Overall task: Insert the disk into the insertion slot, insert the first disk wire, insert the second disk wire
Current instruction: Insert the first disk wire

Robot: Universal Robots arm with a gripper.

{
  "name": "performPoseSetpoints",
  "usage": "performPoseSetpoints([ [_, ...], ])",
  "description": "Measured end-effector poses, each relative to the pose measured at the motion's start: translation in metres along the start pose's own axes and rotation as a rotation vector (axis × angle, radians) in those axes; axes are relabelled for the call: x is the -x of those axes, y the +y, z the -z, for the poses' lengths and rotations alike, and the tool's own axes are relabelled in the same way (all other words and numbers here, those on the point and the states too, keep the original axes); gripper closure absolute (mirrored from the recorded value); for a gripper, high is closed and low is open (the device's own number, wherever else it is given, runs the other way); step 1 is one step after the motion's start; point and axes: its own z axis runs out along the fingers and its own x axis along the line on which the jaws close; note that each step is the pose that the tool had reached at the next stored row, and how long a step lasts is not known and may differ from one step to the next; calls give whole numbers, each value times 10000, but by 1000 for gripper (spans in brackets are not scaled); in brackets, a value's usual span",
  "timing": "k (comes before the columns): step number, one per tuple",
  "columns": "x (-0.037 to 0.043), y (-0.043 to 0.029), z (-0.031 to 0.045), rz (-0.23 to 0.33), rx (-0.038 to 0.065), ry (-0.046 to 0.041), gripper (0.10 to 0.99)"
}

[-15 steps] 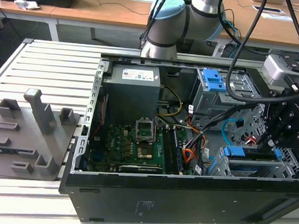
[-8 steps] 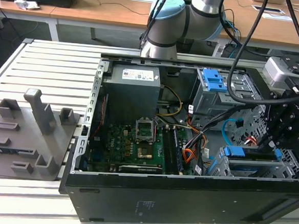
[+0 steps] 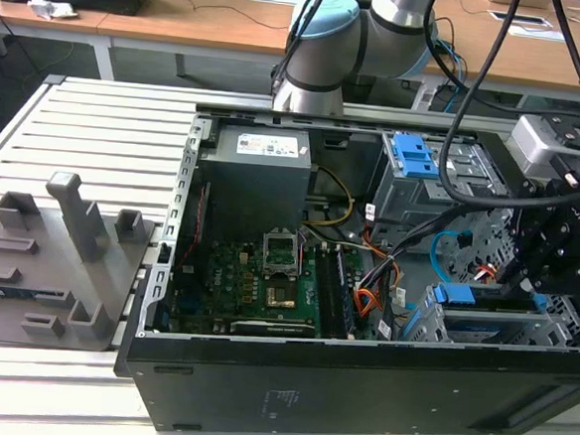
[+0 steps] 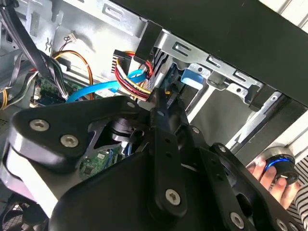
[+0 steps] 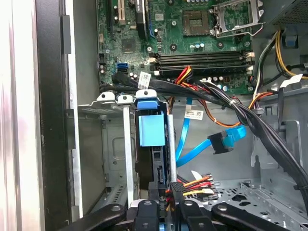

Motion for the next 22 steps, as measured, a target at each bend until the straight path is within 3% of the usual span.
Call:
performPoseSetpoints([
  [2, -1, 3, 53, 0, -1, 1, 847],
  [5, -5, 10, 220, 0, -1, 1, 847],
  [8, -12, 22, 461, -1, 0, 0, 847],
  [9, -10, 24, 507, -1, 0, 2, 847],
  [12, -8, 24, 516, 0, 0, -1, 859],
  [13, -8, 24, 518, 0, 0, 0, 984],
  [17, -8, 29, 520, 0, 0, 2, 980],
  [22, -22, 263, 508, -1, 0, 2, 980],
])
